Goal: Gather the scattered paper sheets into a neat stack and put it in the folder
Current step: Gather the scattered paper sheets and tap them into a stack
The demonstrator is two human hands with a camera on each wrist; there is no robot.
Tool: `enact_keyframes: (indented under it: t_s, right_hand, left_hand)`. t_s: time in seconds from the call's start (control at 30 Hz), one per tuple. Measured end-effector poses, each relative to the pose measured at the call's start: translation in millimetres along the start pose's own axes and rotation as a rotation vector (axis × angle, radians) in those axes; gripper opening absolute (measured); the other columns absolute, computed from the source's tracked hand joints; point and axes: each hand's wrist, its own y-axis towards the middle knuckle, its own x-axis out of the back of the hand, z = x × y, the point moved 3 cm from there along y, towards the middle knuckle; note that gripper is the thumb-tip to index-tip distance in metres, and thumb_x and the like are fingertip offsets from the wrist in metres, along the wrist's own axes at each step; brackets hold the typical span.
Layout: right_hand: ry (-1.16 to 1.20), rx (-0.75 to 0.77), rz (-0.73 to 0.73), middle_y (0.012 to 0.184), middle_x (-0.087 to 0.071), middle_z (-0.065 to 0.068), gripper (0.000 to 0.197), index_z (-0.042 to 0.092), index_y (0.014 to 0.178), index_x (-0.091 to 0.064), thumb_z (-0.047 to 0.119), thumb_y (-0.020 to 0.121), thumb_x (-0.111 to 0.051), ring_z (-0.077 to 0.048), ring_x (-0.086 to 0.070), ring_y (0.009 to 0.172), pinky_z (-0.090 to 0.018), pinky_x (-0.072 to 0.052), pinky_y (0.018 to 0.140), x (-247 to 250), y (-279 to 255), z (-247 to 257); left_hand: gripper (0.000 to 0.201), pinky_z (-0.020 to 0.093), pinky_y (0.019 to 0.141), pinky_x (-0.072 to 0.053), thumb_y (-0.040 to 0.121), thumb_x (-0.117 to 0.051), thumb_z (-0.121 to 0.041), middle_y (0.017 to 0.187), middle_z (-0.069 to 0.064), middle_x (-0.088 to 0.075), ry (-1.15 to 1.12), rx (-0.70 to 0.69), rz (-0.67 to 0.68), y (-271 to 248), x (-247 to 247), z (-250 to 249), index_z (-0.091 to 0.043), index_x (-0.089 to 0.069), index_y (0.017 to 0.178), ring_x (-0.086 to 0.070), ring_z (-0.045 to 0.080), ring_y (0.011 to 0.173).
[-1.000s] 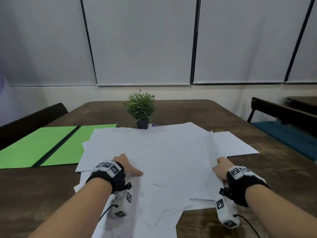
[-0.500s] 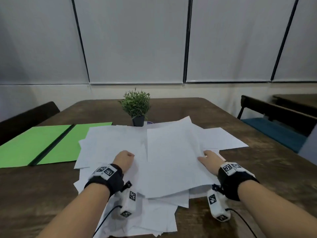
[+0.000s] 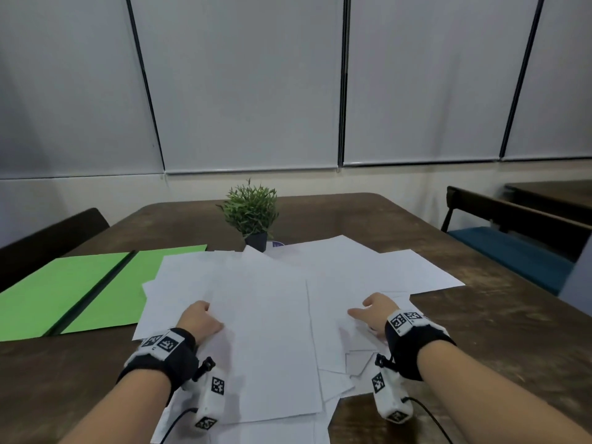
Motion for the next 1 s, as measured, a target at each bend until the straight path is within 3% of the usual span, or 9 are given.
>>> enact_keyframes:
  t_s: [0.1,0.23,0.33,0.43,0.5,0.57,0.7,0.83,1.0]
  right_hand:
    - [-0.020,0.000,0.009,0.119,-0.061,-0.011,0.060,0.006,0.124,-0.051,0.044,0.082,-0.069,-0.025,-0.061,0.103,-0.035,-0.050,0.086,-9.6,10.8,13.0]
    - [-0.152,-0.003,0.049,0.082,-0.061,-0.003,0.045,0.011,0.079,-0.055,0.050,0.073,-0.076,-0.027,-0.064,0.093,-0.028,-0.046,0.073,-26.1,17.6,26.6]
    - [-0.234,-0.031,0.058,0.082,-0.054,0.000,0.053,0.006,0.098,-0.058,0.048,0.073,-0.078,-0.025,-0.059,0.093,-0.026,-0.043,0.076,-32.1,20.6,30.1]
    - [-0.235,-0.027,0.019,0.087,-0.058,-0.003,0.038,0.010,0.081,-0.054,0.042,0.077,-0.075,-0.025,-0.058,0.088,-0.027,-0.044,0.076,-29.3,26.7,28.5]
    - [-0.236,0.001,-0.008,0.089,-0.064,-0.006,0.027,0.012,0.074,-0.054,0.033,0.086,-0.065,-0.028,-0.062,0.095,-0.029,-0.045,0.078,-21.7,27.1,25.5]
    - [-0.210,0.028,-0.091,0.104,-0.064,-0.010,0.012,0.008,0.092,-0.059,0.019,0.093,-0.054,-0.032,-0.060,0.102,-0.032,-0.047,0.088,-6.6,25.7,23.6]
    - [0.023,0.053,-0.277,0.116,-0.060,-0.017,0.027,0.011,0.119,-0.052,0.006,0.093,-0.045,-0.031,-0.055,0.096,-0.029,-0.042,0.082,34.5,22.3,23.5]
    - [0.188,0.167,-0.439,0.103,-0.061,-0.018,0.025,0.008,0.114,-0.052,0.003,0.094,-0.038,-0.032,-0.058,0.090,-0.035,-0.044,0.075,80.1,3.1,39.1]
    - [0.396,0.292,-0.533,0.098,-0.055,-0.006,0.024,0.002,0.114,-0.052,0.003,0.095,-0.039,-0.022,-0.050,0.087,-0.025,-0.034,0.074,97.1,-15.7,50.0]
  left_hand:
    - [0.024,0.040,0.090,-0.052,0.079,-0.069,-0.012,0.102,0.018,-0.068,-0.029,0.031,0.070,8.8,-4.2,15.7,0.003,-0.064,0.096,-0.064,0.032,0.096]
    - [0.030,0.040,0.095,-0.048,0.084,-0.067,-0.019,0.107,0.015,-0.065,-0.050,0.046,0.101,14.7,-10.1,20.4,0.003,-0.059,0.103,-0.062,0.031,0.101]
    - [0.038,0.034,0.094,-0.045,0.087,-0.067,-0.024,0.114,0.014,-0.062,-0.045,0.061,0.136,13.2,-7.6,18.9,0.003,-0.055,0.110,-0.059,0.029,0.106]
    - [0.056,0.036,0.099,-0.044,0.087,-0.064,-0.037,0.123,0.014,-0.060,-0.031,0.093,0.172,14.9,-6.3,22.5,0.002,-0.051,0.125,-0.057,0.030,0.113]
    - [0.050,0.030,0.084,-0.047,0.090,-0.059,-0.041,0.107,0.009,-0.061,-0.021,0.099,0.193,14.9,-5.6,22.5,-0.002,-0.050,0.120,-0.060,0.026,0.093]
    - [0.050,0.028,0.074,-0.045,0.093,-0.056,-0.041,0.103,0.010,-0.061,-0.057,0.102,0.211,15.0,-6.7,20.9,-0.002,-0.050,0.123,-0.060,0.026,0.083]
    - [0.059,0.036,0.106,-0.036,0.098,-0.046,-0.037,0.143,0.016,-0.044,0.002,0.114,0.208,10.2,-5.6,15.4,0.003,-0.037,0.140,-0.046,0.032,0.129]
    - [0.042,0.026,0.101,-0.033,0.102,-0.035,-0.020,0.143,0.017,-0.041,0.015,0.197,0.141,-3.1,0.8,1.5,0.003,-0.038,0.137,-0.041,0.028,0.131]
    - [0.037,0.028,0.105,-0.032,0.098,-0.041,-0.006,0.140,0.015,-0.047,0.349,-0.026,0.185,-12.6,-2.0,-16.6,0.000,-0.045,0.135,-0.044,0.028,0.131]
